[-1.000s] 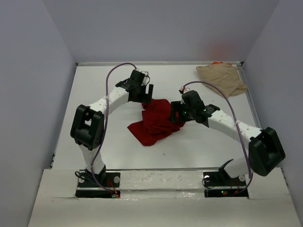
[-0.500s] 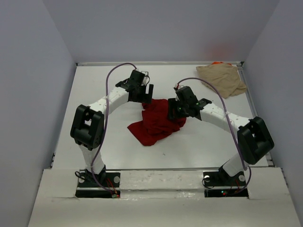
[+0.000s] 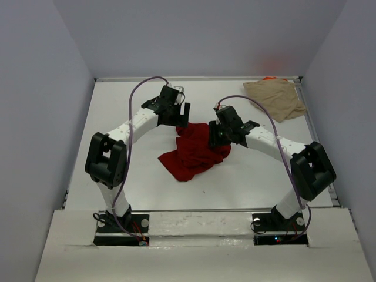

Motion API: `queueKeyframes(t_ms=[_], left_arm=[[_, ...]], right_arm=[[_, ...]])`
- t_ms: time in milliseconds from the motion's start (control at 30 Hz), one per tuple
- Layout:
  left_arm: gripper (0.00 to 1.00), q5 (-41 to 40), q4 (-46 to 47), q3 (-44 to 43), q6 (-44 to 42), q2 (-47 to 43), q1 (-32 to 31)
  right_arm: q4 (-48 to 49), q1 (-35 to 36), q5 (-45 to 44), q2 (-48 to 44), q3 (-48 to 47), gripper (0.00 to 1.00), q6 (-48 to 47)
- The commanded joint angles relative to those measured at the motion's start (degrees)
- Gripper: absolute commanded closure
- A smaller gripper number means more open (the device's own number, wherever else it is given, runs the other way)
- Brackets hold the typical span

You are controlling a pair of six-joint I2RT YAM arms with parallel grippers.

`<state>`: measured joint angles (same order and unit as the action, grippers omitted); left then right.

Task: Fold and stack the t-shirts
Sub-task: Move the tshirt to the center of the board

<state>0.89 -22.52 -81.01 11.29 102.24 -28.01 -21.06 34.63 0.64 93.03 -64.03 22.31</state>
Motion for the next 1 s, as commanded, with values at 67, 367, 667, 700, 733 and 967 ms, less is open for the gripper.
queueKeyframes(t_ms=[67, 367, 667, 700, 733, 967], left_arm=[[0.01, 1.22, 0.02, 1.03, -0.39, -2.22, 0.06], [0.01, 0.7, 0.02, 1.12, -0.74, -2.66, 0.15], [0.01, 0.78, -0.07, 0.33, -0.92, -2.39, 0.15], [0.01, 0.78, -0.06, 0.24, -0.83, -2.31, 0.15], [0.01, 0.78, -0.06, 0.15, -0.83, -2.22, 0.15], [0.01, 0.17, 1.43, 1.38, -0.57, -2.57, 0.15]], right_arm=[[3.66, 0.35, -0.56, 0.39, 0.75, 0.55, 0.81], [6.73, 0.35, -3.9, -1.19, 6.81, 0.55, 3.09], [6.56, 0.35, -5.04, -1.63, 4.62, 1.0, 1.87], [6.47, 0.35, -5.21, -1.28, 4.01, 1.0, 1.52], [5.95, 0.35, -5.74, -0.84, 3.22, 1.0, 1.08], [2.08, 0.35, -16.54, 0.83, -7.41, 1.0, -7.87]])
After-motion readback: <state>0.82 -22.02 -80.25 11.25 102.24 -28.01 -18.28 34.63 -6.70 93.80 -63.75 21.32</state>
